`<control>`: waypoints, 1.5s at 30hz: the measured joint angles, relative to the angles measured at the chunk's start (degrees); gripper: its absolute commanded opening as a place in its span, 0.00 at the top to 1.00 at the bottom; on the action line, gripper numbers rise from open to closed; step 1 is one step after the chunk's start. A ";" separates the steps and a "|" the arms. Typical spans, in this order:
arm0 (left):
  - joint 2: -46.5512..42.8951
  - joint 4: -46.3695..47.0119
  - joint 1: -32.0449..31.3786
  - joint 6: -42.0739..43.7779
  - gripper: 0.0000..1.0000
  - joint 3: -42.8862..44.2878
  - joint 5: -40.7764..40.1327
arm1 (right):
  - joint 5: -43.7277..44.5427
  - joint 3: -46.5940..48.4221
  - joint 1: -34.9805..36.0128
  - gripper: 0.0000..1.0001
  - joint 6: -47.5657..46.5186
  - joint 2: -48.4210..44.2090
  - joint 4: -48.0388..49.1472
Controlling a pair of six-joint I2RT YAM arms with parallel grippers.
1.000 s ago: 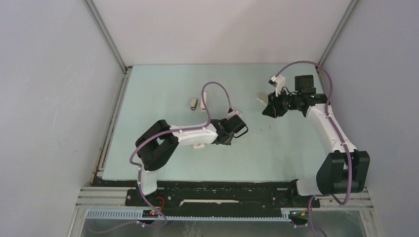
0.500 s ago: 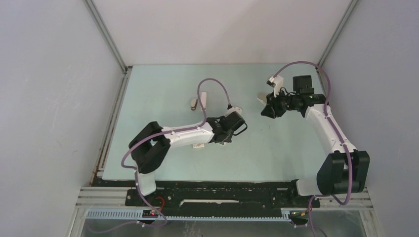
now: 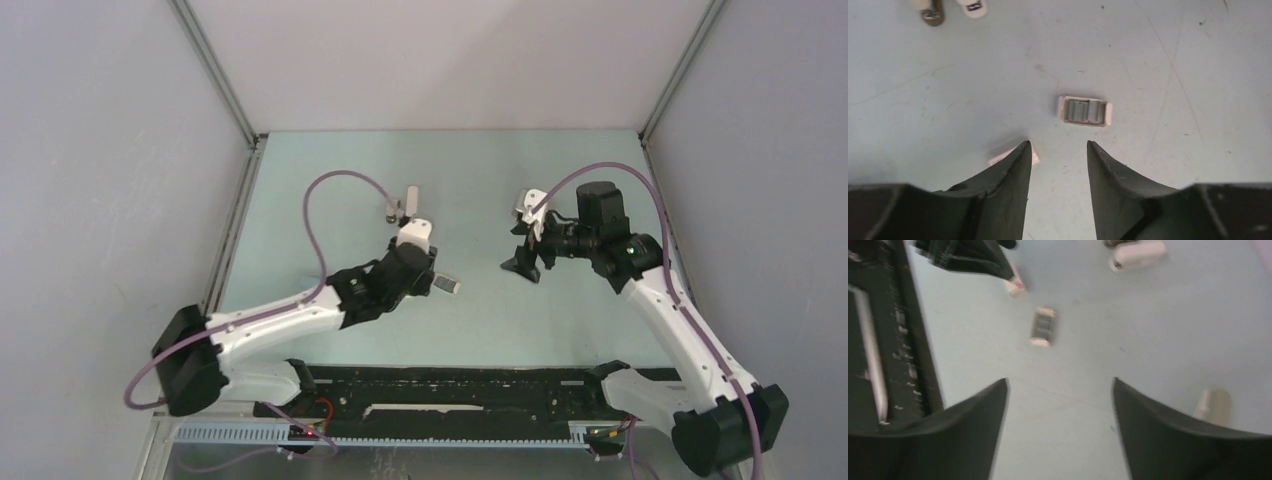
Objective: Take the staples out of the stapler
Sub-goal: Pick up the staple box from the center of the board.
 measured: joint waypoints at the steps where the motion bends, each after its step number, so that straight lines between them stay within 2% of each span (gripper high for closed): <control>1: -2.86 0.68 0.00 -0.02 0.40 -2.71 -0.70 | -0.92 -0.94 1.07 0.01 -0.74 -1.79 0.52; 4: -11.34 4.17 0.22 -0.44 0.26 -10.36 -2.25 | -7.04 -2.16 3.23 0.01 -2.34 -3.89 1.44; 7: -19.98 8.50 2.43 -2.49 0.23 -17.99 -1.49 | -10.45 -2.16 6.34 0.01 -3.37 -2.14 2.12; 10: -27.26 13.09 8.39 -6.25 0.20 -25.59 2.58 | -9.94 -2.34 11.17 0.03 -6.47 1.46 1.77; 13: -31.41 19.15 14.62 -10.25 0.20 -32.96 8.92 | -9.75 -3.08 12.81 0.05 -8.04 5.18 1.31; 14: -31.89 20.35 15.69 -11.28 0.22 -34.51 10.38 | -9.46 -3.41 12.85 0.05 -8.28 6.45 1.11; 15: -32.09 21.57 16.85 -12.44 0.28 -36.09 12.09 | -9.18 -3.61 12.96 0.06 -8.33 7.45 0.92; 20: -26.77 25.70 20.98 -16.20 0.47 -37.22 18.25 | -6.91 -4.09 13.49 0.06 -8.13 10.62 0.81; 23: -20.09 27.43 22.62 -17.62 0.51 -37.22 20.35 | -6.27 -4.09 13.62 0.06 -7.96 10.64 0.85; 28: -13.14 28.70 23.56 -19.52 0.52 -37.20 21.94 | -5.70 -4.09 13.60 0.06 -7.63 10.64 0.83; 35: -10.64 31.93 24.04 -21.42 0.63 -37.20 22.80 | -5.38 -4.09 13.33 0.06 -7.61 10.64 0.81; 41: -8.15 34.80 24.41 -22.14 0.66 -37.22 23.37 | -5.38 -4.09 13.31 0.06 -7.61 10.64 0.81; 45: -5.97 35.95 24.70 -23.04 0.75 -37.20 24.35 | -5.40 -4.09 13.22 0.06 -7.61 10.64 0.79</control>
